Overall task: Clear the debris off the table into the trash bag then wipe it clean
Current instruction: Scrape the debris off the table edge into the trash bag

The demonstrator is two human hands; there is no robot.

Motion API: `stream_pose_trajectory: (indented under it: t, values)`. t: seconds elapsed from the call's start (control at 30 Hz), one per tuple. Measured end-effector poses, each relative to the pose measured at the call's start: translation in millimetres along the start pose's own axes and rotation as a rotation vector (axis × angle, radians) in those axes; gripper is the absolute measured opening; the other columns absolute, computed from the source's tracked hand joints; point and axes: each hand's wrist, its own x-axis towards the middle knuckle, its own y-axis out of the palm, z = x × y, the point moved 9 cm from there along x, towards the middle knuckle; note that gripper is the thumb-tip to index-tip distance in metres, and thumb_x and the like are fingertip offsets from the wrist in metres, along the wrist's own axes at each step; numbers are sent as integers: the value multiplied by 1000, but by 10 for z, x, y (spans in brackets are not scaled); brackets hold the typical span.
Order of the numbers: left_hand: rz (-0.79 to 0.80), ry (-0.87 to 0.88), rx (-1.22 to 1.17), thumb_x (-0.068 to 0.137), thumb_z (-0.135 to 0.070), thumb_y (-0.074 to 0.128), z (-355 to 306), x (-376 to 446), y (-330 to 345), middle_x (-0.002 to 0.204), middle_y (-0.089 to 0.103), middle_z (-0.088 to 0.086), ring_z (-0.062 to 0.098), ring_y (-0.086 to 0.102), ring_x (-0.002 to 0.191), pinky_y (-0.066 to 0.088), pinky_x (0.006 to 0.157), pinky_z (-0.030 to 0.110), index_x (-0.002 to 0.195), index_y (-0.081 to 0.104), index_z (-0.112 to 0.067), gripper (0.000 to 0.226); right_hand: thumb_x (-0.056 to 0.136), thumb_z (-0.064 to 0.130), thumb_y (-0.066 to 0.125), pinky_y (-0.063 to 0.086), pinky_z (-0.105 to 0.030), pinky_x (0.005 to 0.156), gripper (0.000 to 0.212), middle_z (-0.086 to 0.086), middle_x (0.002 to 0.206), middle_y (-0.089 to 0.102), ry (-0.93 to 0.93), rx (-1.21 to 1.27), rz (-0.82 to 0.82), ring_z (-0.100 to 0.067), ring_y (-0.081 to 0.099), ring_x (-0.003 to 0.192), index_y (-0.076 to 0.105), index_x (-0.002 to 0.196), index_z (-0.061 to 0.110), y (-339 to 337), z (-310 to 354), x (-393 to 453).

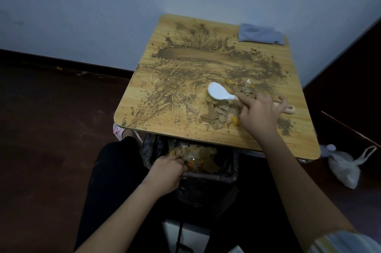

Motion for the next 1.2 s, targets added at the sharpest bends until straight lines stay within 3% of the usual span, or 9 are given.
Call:
stream_pose_trajectory:
  t: [0.17, 0.27, 0.4, 0.5, 0.6, 0.73, 0.87, 1.0, 1.2]
  values:
    - [-23, 22, 19, 66, -26, 74, -34, -5, -65, 82, 66, -6, 16, 64, 84, 48, 61, 23, 78, 71, -22, 13, 87, 17, 55, 1, -46, 105, 38, -7, 111, 61, 17, -18, 86, -28, 48, 116, 67, 116, 38, 123, 125, 25]
    - [-3, 47, 59, 36, -29, 86, -70, -34, -79, 57, 60, -12, 8, 62, 57, 41, 42, 14, 53, 67, -25, 26, 89, 21, 53, 1, -48, 107, 35, -5, 115, 61, -47, -35, 128, -26, 46, 118, 67, 115, 40, 191, 232, -57]
    - [-34, 72, 103, 33, -30, 86, -77, -29, -50, 54, 58, -13, 7, 61, 55, 40, 41, 13, 51, 66, -26, 27, 91, 24, 56, 3, -49, 107, 29, -4, 104, 63, -147, -60, 103, -28, 51, 110, 69, 109, 41, 144, 287, -160]
    - [-39, 57, 70, 59, -27, 77, -66, -4, -46, 76, 66, -9, 13, 65, 78, 47, 57, 20, 73, 71, -23, 15, 91, 22, 55, 6, -50, 108, 31, -2, 101, 62, -110, 1, 73, -25, 51, 108, 69, 113, 40, 78, 243, -125]
    - [59, -23, 58, 89, -18, 44, 43, 26, 145, 114, 60, 0, 24, 50, 114, 43, 83, 33, 110, 63, -19, 28, 90, 18, 54, 5, -49, 108, 37, -5, 111, 62, -34, 8, 50, -26, 48, 114, 66, 117, 40, 58, 244, -4]
    - [83, -34, 61, 90, -18, 41, 46, 14, 173, 116, 58, 0, 24, 47, 115, 41, 83, 35, 111, 60, -18, 28, 89, 21, 57, 1, -50, 108, 37, -7, 126, 57, -38, -11, 135, -27, 42, 125, 64, 120, 40, 192, 392, 95]
    - [-34, -3, 60, 79, -19, 61, 23, 8, -2, 98, 66, -2, 21, 59, 99, 47, 72, 28, 94, 69, -20, 17, 87, 19, 57, 0, -48, 108, 37, -2, 107, 60, -111, -20, 131, -25, 46, 119, 67, 114, 42, 234, 502, -12]
    - [32, -34, 39, 91, -20, 42, 83, 17, 173, 116, 58, 0, 23, 47, 116, 41, 85, 33, 113, 60, -19, 28, 88, 19, 57, 3, -49, 109, 33, -1, 99, 61, -176, -14, 125, -25, 51, 110, 69, 111, 41, 185, 490, -165]
    - [17, -23, 40, 91, -19, 41, 72, 40, 199, 120, 57, -1, 22, 46, 118, 41, 87, 35, 119, 58, -20, 32, 90, 21, 58, 8, -49, 108, 32, -5, 107, 63, -89, 36, 48, -27, 53, 109, 69, 114, 38, -44, 275, -236]
